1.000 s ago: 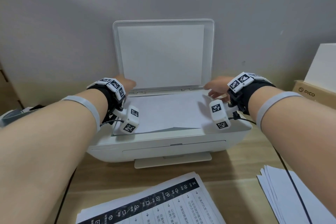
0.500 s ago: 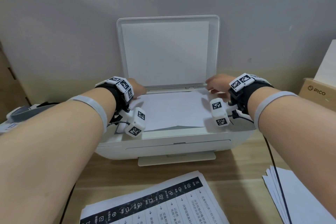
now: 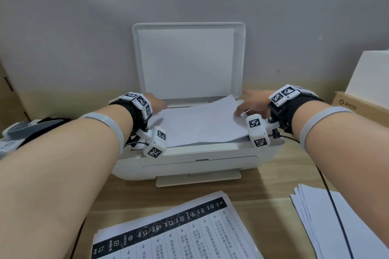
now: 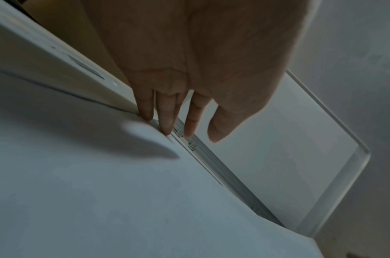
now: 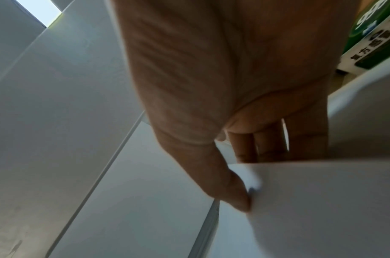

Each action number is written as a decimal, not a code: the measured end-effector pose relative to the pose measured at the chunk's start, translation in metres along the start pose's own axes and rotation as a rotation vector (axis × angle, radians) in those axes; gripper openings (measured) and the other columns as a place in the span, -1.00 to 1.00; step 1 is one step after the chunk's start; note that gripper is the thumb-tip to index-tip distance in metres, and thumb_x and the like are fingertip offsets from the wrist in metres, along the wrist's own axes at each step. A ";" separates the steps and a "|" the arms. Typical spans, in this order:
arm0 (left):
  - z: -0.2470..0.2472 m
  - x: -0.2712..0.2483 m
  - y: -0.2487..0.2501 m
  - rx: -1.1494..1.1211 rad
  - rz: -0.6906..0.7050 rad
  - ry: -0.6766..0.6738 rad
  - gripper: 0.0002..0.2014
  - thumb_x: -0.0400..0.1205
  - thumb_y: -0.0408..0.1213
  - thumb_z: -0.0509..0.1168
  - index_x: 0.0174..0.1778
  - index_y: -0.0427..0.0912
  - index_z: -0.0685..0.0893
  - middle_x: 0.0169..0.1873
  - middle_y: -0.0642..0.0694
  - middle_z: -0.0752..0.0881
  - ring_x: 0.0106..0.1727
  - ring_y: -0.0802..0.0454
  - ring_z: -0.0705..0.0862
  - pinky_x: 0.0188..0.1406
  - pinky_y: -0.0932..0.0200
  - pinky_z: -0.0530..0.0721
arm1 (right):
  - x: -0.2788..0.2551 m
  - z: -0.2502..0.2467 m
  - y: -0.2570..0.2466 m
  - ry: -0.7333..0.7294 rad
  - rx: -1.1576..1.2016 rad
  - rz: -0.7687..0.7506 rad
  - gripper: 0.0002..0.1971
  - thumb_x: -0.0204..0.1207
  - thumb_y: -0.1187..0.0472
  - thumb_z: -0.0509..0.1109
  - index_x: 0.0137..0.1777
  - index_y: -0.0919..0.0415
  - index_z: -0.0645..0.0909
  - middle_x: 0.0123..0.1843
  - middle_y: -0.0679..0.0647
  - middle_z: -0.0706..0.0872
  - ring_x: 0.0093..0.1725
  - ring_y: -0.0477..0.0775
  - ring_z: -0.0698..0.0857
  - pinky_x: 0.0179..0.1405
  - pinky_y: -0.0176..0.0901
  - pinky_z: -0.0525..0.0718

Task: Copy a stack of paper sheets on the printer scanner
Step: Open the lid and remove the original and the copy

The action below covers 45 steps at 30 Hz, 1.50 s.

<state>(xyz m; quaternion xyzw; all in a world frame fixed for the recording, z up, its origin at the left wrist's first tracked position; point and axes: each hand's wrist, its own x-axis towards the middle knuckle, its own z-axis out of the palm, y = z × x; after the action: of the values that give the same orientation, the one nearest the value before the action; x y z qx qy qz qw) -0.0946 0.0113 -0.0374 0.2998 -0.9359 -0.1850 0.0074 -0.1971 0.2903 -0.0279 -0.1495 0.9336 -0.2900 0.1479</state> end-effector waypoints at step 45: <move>0.202 -0.225 0.192 -0.011 0.431 -0.689 -0.76 0.70 -0.18 0.29 0.20 -0.24 0.66 -0.47 -0.07 0.75 -0.37 -0.04 0.65 -0.54 0.33 0.56 | -0.267 -0.023 0.220 0.163 0.078 0.464 -0.67 0.55 0.03 0.41 0.20 0.23 0.69 0.10 -0.01 0.81 0.11 0.06 0.79 0.00 -0.13 0.71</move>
<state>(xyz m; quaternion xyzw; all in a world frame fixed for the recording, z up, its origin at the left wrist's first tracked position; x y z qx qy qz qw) -0.0426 0.3511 -0.1367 0.0170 -0.9240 -0.2737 -0.2664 -0.0048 0.5726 -0.0882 0.0983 0.9400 -0.2950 0.1402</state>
